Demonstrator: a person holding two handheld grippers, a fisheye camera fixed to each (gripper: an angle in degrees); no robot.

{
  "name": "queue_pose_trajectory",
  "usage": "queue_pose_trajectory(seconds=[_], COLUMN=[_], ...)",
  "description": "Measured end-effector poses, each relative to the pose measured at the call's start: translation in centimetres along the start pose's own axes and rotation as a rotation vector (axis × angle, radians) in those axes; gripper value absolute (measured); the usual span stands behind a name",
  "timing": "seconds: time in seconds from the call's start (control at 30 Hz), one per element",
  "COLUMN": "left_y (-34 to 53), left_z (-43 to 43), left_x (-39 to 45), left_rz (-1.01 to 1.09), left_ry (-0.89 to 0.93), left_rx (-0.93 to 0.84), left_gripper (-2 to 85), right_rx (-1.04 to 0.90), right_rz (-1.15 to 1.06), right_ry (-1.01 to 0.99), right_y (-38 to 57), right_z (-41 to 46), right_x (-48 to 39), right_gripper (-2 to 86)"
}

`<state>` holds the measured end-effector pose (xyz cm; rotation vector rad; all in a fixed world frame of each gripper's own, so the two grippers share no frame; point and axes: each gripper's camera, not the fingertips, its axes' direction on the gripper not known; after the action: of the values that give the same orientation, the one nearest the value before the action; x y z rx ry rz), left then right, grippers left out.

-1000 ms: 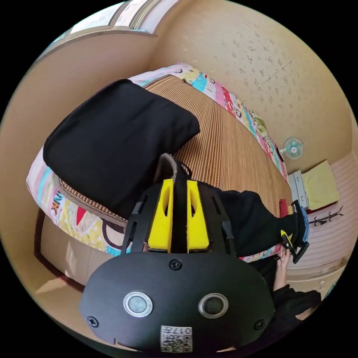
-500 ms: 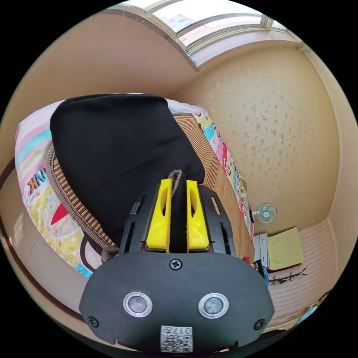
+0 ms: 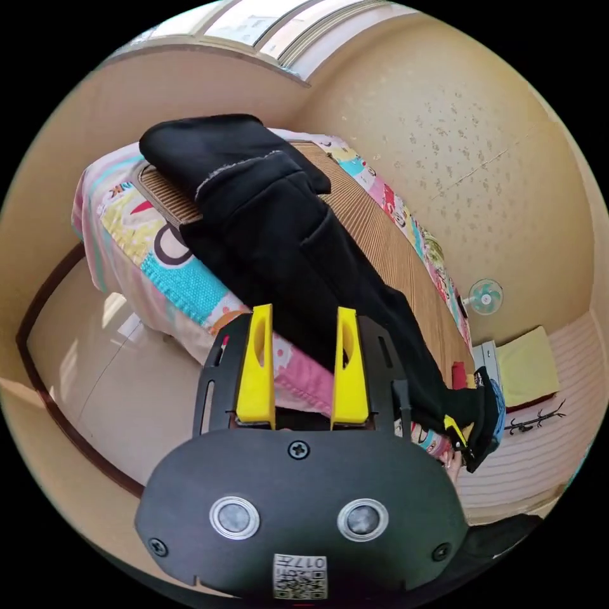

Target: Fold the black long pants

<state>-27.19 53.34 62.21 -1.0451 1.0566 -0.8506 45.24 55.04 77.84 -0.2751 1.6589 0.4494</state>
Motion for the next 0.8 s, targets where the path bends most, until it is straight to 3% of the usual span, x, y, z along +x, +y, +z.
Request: queue_pose_trajectory(seconds=[0.13, 0.27, 0.43, 0.57, 0.7, 0.8], left_y=[1.3, 0.4, -0.7, 0.1, 1.6, 2.6], left_z=[3.0, 3.2, 0.5, -0.7, 0.4, 1.0], left_x=[-1.4, -2.7, -2.8, -3.1, -7.2, -8.9], left_rz=[-0.181, -0.29, -0.208, -0.133, -0.205, -0.209], left_ry=[0.151, 0.163, 0.183, 0.191, 0.314, 0.348], left_rx=[-0.002, 0.023, 0.044, 0.078, 0.138, 0.186], left_gripper=[13.9, 11.0, 4.1, 3.8, 3.7, 4.4], right_rx=[-0.062, -0.126, -0.152, -0.044, -0.142, -0.079], right_rz=[-0.027, 0.009, -0.056, -0.037, 0.002, 0.0], right_ry=[0.087, 0.095, 0.194, 0.197, 0.13, 0.127], right_y=[-1.0, -2.6, -4.1, -3.2, -1.3, -0.1], right_z=[1.2, 1.0, 0.1, -3.1, 0.2, 0.2], right_x=[-1.0, -0.5, -1.9, -2.2, -0.1, 0.6], right_gripper=[10.6, 4.0, 1.9, 1.5, 1.8, 2.5])
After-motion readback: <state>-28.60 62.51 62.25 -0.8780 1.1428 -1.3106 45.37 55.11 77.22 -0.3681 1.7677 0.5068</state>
